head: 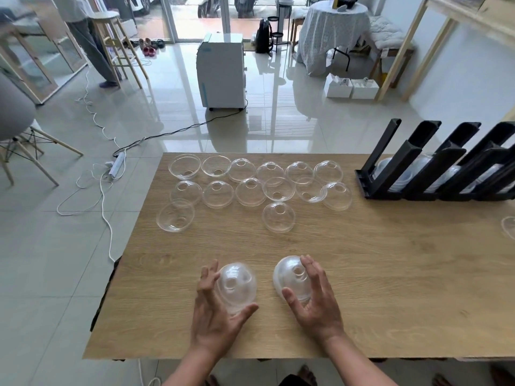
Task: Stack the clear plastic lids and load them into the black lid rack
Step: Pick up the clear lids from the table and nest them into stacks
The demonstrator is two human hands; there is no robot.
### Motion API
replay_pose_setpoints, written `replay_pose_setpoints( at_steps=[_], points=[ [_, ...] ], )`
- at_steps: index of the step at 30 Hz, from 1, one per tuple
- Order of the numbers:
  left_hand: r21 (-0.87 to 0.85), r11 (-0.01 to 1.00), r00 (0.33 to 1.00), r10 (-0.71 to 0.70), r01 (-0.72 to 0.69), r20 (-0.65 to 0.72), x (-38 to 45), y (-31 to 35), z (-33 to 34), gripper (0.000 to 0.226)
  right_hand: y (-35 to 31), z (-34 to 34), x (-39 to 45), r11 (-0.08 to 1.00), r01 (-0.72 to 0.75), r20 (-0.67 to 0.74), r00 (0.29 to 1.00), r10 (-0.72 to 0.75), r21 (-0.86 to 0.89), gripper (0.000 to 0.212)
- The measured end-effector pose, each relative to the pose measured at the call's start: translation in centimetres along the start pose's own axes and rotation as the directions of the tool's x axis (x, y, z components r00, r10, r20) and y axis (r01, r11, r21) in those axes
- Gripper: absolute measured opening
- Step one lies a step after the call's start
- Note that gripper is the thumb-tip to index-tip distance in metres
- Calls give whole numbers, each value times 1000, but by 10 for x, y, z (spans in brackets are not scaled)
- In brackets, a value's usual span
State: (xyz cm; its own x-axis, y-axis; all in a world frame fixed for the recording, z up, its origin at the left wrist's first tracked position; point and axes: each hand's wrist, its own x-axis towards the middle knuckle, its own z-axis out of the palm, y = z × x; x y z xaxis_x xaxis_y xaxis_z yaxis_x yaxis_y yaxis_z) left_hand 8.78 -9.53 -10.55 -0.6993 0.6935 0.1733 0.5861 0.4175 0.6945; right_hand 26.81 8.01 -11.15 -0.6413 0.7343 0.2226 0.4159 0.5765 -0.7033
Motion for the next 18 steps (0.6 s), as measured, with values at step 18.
replay_pose_setpoints(
  at_steps=[18],
  points=[
    [125,991,996,36,-46,77,-2,-4,7,109,-3,-1,-2,1000,-22,0,1000,22,-6,82]
  ],
)
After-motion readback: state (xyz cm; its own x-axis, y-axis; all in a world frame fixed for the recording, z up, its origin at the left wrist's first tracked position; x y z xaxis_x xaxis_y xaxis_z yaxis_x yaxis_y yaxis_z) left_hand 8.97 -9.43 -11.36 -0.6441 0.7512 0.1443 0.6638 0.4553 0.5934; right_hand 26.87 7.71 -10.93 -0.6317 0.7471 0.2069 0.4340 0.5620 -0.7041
